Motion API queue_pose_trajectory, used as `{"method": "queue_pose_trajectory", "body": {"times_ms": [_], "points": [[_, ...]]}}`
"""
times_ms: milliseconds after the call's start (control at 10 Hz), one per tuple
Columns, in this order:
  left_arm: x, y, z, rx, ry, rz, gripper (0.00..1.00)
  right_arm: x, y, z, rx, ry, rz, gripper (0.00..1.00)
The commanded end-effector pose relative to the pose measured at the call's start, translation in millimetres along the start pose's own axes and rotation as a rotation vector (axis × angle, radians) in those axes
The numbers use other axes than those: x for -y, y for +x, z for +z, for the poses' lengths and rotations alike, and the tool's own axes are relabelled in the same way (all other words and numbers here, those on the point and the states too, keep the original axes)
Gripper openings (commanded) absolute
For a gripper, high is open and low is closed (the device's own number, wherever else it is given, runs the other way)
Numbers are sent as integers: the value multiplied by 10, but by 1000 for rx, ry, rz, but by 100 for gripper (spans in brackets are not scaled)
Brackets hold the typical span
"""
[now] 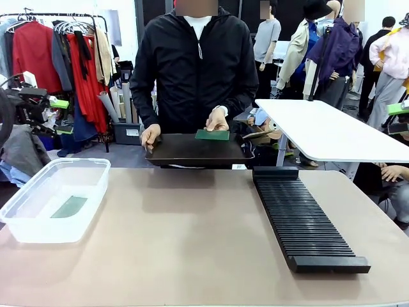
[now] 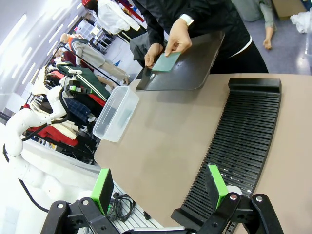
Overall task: Sort PCBs into racks and boxes based on the side picked up.
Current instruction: Pick up the Blank PCB handed by the Human.
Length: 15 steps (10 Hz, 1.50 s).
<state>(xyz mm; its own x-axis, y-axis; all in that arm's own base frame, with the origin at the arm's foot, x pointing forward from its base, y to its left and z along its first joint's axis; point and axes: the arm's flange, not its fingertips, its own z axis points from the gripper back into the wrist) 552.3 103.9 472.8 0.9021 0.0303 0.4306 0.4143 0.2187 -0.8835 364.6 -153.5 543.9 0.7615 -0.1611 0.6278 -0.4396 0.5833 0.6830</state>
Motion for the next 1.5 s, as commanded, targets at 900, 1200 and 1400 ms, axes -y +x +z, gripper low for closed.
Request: {"method": "queue_pose_trajectory", "body": {"times_ms": [900, 1200, 1400], "points": [[181, -168, -63, 9, 17, 3, 100, -22, 9, -3, 8, 9, 3, 100], [181, -168, -63, 9, 17, 3, 100, -22, 9, -3, 8, 9, 3, 100], [181, -168, -63, 9, 17, 3, 100, -22, 9, -3, 8, 9, 3, 100]]}}
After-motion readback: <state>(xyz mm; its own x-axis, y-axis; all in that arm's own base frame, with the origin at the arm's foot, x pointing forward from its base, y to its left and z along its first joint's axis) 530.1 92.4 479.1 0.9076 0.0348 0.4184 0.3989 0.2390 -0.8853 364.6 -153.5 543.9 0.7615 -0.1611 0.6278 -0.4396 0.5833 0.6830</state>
